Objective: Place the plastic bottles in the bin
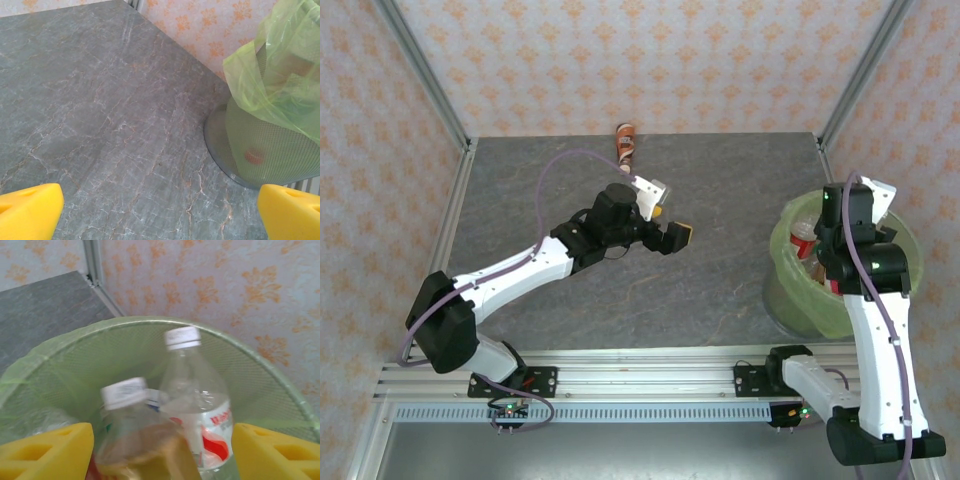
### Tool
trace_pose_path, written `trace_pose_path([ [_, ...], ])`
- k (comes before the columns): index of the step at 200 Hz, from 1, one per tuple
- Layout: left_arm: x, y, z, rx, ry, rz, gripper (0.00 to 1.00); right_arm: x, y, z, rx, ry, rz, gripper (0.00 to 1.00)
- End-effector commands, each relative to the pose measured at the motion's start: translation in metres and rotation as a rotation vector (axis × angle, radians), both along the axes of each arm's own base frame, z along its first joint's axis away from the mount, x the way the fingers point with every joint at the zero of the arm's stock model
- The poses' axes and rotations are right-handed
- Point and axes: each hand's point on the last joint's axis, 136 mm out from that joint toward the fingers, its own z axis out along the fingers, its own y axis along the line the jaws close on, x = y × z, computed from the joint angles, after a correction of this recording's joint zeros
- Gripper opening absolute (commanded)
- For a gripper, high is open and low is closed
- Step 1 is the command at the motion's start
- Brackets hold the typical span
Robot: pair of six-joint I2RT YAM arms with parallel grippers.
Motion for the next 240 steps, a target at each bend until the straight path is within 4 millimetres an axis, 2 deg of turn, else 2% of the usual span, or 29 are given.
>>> trace_pose_path([
  [1, 0.013, 0.003, 0.011, -0.023, -0.009, 0.058, 1.00, 0.000, 0.022, 0.010, 0.095, -0.056, 0.124, 0.75],
  [17, 0.018, 0.005, 0.009, -0.025, 0.004, 0.074, 1.00, 0.006, 0.035, 0.010, 0.145, -0.095, 0.193, 0.76],
  [37, 0.025, 0.007, 0.006, -0.022, 0.022, 0.100, 1.00, 0.007, 0.030, 0.014, 0.130, -0.123, 0.168, 0.79],
  [44, 0.029, 0.010, 0.005, -0.016, 0.026, 0.120, 1.00, 0.006, 0.027, 0.015, 0.118, -0.129, 0.152, 0.85],
  [53, 0.034, 0.014, 0.000, -0.001, 0.038, 0.151, 1.00, 0.006, 0.025, 0.017, 0.111, -0.137, 0.140, 1.00],
  [108, 0.071, 0.053, -0.023, 0.051, 0.132, 0.353, 1.00, 0.007, 0.027, 0.030, 0.133, -0.268, 0.149, 0.99],
  [163, 0.101, 0.098, -0.044, 0.149, 0.196, 0.570, 1.00, 0.028, 0.080, 0.045, 0.326, -0.413, 0.408, 0.99],
  [191, 0.109, 0.110, -0.055, 0.180, 0.238, 0.617, 1.00, 0.039, 0.104, 0.047, 0.420, -0.446, 0.516, 0.99],
  [218, 0.119, 0.121, -0.068, 0.230, 0.266, 0.669, 1.00, 0.047, 0.142, 0.051, 0.568, -0.462, 0.671, 0.99],
  [240, 0.133, 0.133, -0.081, 0.280, 0.302, 0.726, 1.00, 0.052, 0.162, 0.052, 0.608, -0.452, 0.751, 0.99],
])
